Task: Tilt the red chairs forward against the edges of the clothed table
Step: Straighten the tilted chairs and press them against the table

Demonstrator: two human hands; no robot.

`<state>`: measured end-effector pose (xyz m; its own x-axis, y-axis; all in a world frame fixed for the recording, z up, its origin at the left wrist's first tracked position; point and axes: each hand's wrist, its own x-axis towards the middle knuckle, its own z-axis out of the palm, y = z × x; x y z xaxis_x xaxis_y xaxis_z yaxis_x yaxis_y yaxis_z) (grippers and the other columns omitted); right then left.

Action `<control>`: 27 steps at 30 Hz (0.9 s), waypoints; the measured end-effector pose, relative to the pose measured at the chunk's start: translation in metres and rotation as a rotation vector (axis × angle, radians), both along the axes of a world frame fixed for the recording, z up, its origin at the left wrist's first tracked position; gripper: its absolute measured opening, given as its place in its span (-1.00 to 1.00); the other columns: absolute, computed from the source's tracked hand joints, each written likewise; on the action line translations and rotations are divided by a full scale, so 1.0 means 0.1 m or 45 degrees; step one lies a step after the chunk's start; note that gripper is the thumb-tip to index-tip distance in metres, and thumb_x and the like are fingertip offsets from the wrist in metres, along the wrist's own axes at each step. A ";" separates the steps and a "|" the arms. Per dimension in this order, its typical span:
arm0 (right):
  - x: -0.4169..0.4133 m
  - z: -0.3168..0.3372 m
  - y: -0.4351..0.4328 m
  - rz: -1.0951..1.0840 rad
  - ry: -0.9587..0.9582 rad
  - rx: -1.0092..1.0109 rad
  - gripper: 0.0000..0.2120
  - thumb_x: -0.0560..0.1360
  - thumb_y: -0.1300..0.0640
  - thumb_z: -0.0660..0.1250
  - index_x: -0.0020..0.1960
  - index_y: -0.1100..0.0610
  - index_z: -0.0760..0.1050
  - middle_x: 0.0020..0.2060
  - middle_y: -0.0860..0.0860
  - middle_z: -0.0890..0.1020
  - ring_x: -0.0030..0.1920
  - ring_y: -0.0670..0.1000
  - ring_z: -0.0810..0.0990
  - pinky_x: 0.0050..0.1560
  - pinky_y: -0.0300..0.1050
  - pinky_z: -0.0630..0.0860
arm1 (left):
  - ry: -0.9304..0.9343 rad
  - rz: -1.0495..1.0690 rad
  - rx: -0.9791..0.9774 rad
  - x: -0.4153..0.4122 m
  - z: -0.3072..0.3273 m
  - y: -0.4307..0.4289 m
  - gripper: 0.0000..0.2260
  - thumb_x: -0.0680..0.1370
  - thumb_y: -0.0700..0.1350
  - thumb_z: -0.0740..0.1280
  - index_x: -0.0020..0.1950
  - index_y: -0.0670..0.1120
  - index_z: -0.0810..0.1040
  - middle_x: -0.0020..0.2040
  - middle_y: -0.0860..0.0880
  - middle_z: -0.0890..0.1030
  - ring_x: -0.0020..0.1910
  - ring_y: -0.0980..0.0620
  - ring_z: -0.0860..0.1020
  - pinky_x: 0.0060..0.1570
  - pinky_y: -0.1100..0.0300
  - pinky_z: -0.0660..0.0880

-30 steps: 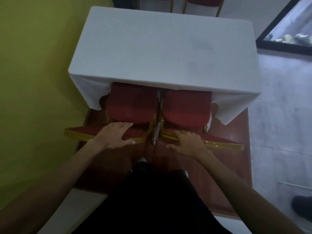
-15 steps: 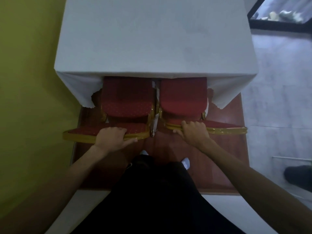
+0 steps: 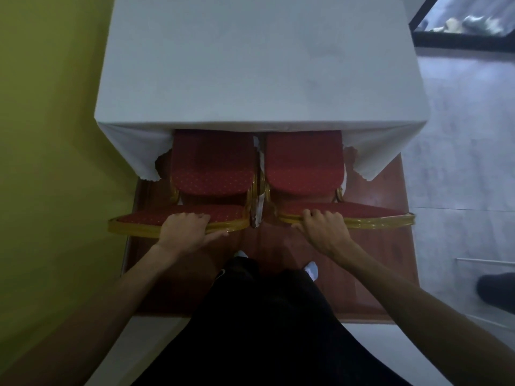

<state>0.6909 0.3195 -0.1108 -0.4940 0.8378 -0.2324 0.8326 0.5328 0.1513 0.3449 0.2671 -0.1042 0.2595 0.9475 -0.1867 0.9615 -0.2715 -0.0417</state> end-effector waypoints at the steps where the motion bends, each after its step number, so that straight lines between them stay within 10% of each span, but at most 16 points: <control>1: 0.01 -0.03 -0.02 -0.006 0.022 0.034 -0.54 0.57 -0.25 0.19 -0.15 0.15 0.49 -0.34 0.08 0.63 -0.41 0.15 0.61 -0.42 -0.10 0.39 | 0.002 -0.001 0.007 0.00 -0.01 0.00 -0.29 0.47 0.54 -0.17 -0.17 0.04 0.53 -0.35 0.10 0.54 -0.45 0.08 0.50 -0.49 0.22 0.31; 27: 0.08 -0.20 -0.05 -0.037 0.150 0.246 -0.43 0.63 -0.28 -0.05 -0.13 0.13 0.48 -0.38 0.08 0.55 -0.45 0.12 0.53 -0.38 -0.08 0.43 | -0.007 0.046 0.065 -0.09 0.00 0.16 -0.28 0.46 0.54 -0.14 -0.25 -0.01 0.53 -0.46 0.06 0.49 -0.53 0.06 0.47 -0.54 0.22 0.32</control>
<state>0.6990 0.3145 -0.1308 -0.4831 0.8755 -0.0086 0.8651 0.4789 0.1491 0.3358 0.2836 -0.1044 0.2261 0.9645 -0.1362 0.9709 -0.2345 -0.0493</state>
